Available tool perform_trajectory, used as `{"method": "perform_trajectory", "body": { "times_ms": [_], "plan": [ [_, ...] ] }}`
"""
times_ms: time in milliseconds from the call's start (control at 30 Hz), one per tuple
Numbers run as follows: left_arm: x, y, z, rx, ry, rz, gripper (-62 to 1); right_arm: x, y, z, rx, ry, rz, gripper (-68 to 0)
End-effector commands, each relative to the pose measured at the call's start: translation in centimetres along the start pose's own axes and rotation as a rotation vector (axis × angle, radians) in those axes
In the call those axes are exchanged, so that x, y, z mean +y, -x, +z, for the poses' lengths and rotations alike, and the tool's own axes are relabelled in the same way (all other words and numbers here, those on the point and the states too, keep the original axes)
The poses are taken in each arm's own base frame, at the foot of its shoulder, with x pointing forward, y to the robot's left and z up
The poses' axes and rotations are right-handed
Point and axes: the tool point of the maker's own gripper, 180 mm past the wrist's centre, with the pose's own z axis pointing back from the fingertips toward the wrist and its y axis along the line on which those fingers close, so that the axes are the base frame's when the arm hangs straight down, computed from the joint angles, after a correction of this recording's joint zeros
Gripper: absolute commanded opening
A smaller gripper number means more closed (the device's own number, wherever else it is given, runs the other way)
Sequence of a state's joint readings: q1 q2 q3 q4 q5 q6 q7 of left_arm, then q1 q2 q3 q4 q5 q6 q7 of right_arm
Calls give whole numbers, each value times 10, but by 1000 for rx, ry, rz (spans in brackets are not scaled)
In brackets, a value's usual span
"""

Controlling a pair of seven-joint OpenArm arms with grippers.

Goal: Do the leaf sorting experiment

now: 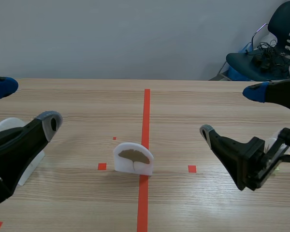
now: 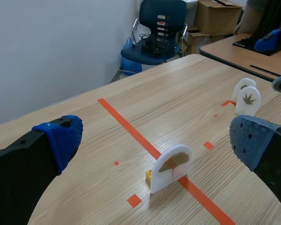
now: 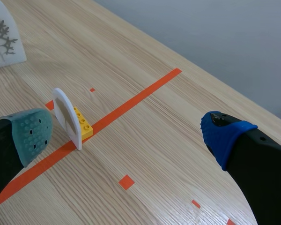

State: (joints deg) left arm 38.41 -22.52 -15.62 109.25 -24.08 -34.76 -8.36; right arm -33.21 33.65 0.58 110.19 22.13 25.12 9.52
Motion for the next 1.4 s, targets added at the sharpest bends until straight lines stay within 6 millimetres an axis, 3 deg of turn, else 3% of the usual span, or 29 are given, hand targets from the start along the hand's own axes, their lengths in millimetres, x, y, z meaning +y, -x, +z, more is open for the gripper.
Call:
{"method": "perform_trajectory", "body": {
  "times_ms": [0, 333, 500, 733, 933, 1200, 1267, 1367],
  "plan": [
    [-1, -5, -1, -29, 1, 10, 14, -3, -6, -2, -26, 7, -2, 4],
    [0, -3, 0, -25, -2, 13, 14, 1, -5, -4, -24, -6, -8, 4],
    [0, -3, 0, -26, -2, 13, 14, 13, 6, -17, -17, -51, -44, 4],
    [0, -4, 0, -26, -2, 13, 14, 33, 44, -55, 9, -85, -144, 4],
    [0, -3, 0, -26, -2, 13, 14, 67, 78, -98, 48, -161, -173, 4],
    [0, -4, 0, -26, -2, 13, 14, 101, 98, -136, 66, -219, -195, 4],
    [0, -4, 0, -26, -2, 13, 14, 107, 100, -139, 71, -232, -191, -57],
    [0, -4, 0, -26, -2, 13, 14, 112, 99, -140, 72, -241, -190, -268]
  ]
}}
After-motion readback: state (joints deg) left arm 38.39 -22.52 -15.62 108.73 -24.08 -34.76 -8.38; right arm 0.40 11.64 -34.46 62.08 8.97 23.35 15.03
